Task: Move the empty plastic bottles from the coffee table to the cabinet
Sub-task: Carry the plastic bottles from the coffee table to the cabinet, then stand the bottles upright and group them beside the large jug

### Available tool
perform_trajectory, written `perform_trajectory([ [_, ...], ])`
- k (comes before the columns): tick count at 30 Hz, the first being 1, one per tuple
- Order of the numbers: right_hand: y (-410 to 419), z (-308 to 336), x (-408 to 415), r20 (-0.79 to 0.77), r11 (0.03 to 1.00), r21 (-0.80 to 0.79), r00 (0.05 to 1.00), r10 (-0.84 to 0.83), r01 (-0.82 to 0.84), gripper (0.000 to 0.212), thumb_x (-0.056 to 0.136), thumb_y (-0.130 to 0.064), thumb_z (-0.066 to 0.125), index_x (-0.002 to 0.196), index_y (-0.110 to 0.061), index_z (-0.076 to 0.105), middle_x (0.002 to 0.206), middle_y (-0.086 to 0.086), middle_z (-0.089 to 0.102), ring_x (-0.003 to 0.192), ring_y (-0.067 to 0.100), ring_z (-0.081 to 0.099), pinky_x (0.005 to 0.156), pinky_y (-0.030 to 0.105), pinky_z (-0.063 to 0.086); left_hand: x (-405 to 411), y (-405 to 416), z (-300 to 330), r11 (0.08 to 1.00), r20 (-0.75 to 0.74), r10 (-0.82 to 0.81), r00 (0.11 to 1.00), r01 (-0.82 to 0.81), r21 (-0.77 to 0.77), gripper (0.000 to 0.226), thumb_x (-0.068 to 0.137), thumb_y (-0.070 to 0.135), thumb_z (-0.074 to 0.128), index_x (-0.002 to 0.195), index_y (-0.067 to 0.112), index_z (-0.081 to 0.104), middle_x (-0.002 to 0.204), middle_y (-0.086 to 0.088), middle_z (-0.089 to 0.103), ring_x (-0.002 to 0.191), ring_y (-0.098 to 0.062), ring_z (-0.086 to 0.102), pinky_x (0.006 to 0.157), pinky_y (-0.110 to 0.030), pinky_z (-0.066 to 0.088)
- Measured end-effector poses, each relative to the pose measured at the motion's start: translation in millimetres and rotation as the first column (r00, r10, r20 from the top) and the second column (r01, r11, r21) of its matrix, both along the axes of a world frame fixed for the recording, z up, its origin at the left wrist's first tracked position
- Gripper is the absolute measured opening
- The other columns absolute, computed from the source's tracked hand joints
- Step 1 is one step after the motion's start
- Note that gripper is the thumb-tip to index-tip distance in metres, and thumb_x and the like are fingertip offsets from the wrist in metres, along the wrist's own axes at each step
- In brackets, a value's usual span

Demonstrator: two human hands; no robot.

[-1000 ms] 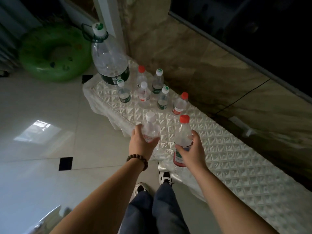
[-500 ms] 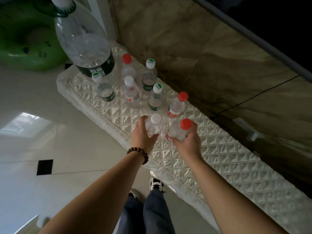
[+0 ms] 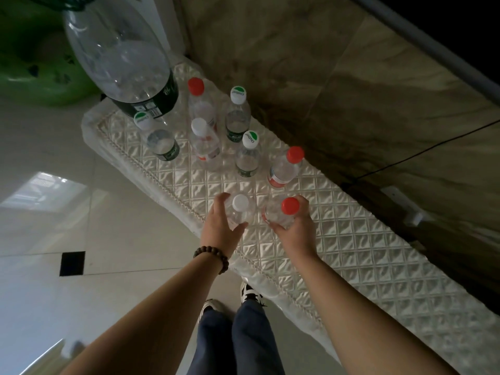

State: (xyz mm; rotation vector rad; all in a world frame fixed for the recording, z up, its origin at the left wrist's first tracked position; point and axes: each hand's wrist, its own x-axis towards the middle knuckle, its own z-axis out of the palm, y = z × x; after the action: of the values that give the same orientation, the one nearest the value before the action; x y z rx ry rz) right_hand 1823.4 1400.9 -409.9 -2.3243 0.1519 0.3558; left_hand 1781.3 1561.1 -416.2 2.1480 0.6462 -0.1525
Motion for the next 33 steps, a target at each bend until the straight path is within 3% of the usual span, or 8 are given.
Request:
perform_trajectory([
  [4, -5, 19, -1, -0.032, 0.999, 0.021, 0.999, 0.044, -0.043, 0.098, 0.062, -0.026, 0.087, 0.142, -0.017, 0.031, 0.140, 0.007, 0.049, 0.130, 0.024, 0.045, 0.103, 0.028, 0.036, -3, -2, 21, 1.000, -0.049, -0.026, 0.998, 0.025, -0.014, 0.100, 0.068, 0.036, 0.081, 0.146, 0.023, 0.020, 0.147, 0.000, 0.037, 0.134, -0.019, 0.036, 0.108, -0.037, 0.035],
  [7, -9, 47, -1, -0.065, 0.997, 0.060, 0.996, 0.059, -0.055, 0.101, 0.063, -0.032, 0.085, 0.146, -0.021, 0.027, 0.149, 0.003, 0.038, 0.138, 0.020, 0.034, 0.104, 0.023, 0.027, -7, -3, 47, 1.000, -0.054, -0.031, 0.998, 0.031, 0.001, 0.104, 0.068, 0.052, 0.076, 0.148, 0.029, 0.013, 0.151, 0.002, 0.030, 0.139, -0.018, 0.028, 0.112, -0.043, 0.030],
  [12, -9, 109, -1, -0.002, 0.985, 0.080, 0.988, 0.153, -0.153, 0.080, 0.072, -0.037, 0.078, 0.139, -0.023, 0.037, 0.140, -0.006, 0.043, 0.123, 0.005, 0.041, 0.095, 0.012, 0.031, -11, 2, 101, 0.996, -0.027, 0.013, 1.000, -0.010, 0.090, 0.093, 0.071, 0.071, 0.059, 0.146, 0.034, 0.018, 0.152, 0.004, 0.030, 0.141, -0.019, 0.024, 0.111, -0.048, 0.030],
  [14, -6, 131, 3, 0.038, 0.969, 0.073, 0.971, 0.235, -0.237, 0.069, 0.076, -0.039, 0.074, 0.135, -0.024, 0.042, 0.139, -0.008, 0.043, 0.121, 0.004, 0.042, 0.091, 0.009, 0.034, -9, 7, 122, 0.990, 0.003, 0.042, 0.999, -0.042, 0.136, 0.086, 0.075, 0.068, 0.056, 0.146, 0.031, 0.024, 0.151, 0.002, 0.032, 0.140, -0.020, 0.026, 0.111, -0.048, 0.032],
  [17, 1, 152, 12, 0.054, 0.948, 0.056, 0.949, 0.311, -0.314, 0.063, 0.081, -0.041, 0.068, 0.135, -0.021, 0.043, 0.146, 0.000, 0.040, 0.132, 0.011, 0.039, 0.098, 0.018, 0.036, -5, 19, 145, 0.973, 0.028, 0.107, 0.994, -0.111, 0.205, 0.078, 0.081, 0.062, 0.055, 0.145, 0.025, 0.030, 0.149, 0.000, 0.036, 0.138, -0.020, 0.030, 0.110, -0.046, 0.033],
  [21, 21, 170, 34, 0.096, 0.933, 0.023, 0.930, 0.356, -0.359, 0.055, 0.085, -0.029, 0.067, 0.134, -0.013, 0.047, 0.143, 0.002, 0.041, 0.123, 0.004, 0.039, 0.088, 0.001, 0.026, 0, 42, 156, 0.956, 0.039, 0.217, 0.975, -0.221, 0.192, 0.072, 0.084, 0.053, 0.059, 0.143, 0.021, 0.033, 0.146, -0.003, 0.040, 0.134, -0.022, 0.036, 0.107, -0.045, 0.037],
  [25, 56, 179, 63, 0.132, 0.905, -0.012, 0.896, 0.423, -0.425, 0.048, 0.087, -0.028, 0.065, 0.130, -0.014, 0.050, 0.140, 0.002, 0.044, 0.130, 0.016, 0.041, 0.098, 0.019, 0.030, 9, 72, 153, 0.939, 0.050, 0.296, 0.954, -0.300, 0.170, 0.069, 0.084, 0.046, 0.062, 0.142, 0.019, 0.034, 0.144, -0.003, 0.041, 0.132, -0.022, 0.039, 0.107, -0.042, 0.037],
  [33, 152, 177, 137, 0.088, 0.864, -0.068, 0.859, 0.504, -0.499, 0.046, 0.088, -0.028, 0.062, 0.131, -0.015, 0.050, 0.141, 0.002, 0.043, 0.129, 0.017, 0.041, 0.097, 0.020, 0.030, 52, 143, 129, 0.935, 0.025, 0.342, 0.939, -0.343, 0.086, 0.070, 0.084, 0.037, 0.065, 0.142, 0.018, 0.033, 0.145, -0.004, 0.038, 0.133, -0.024, 0.036, 0.110, -0.040, 0.034],
])
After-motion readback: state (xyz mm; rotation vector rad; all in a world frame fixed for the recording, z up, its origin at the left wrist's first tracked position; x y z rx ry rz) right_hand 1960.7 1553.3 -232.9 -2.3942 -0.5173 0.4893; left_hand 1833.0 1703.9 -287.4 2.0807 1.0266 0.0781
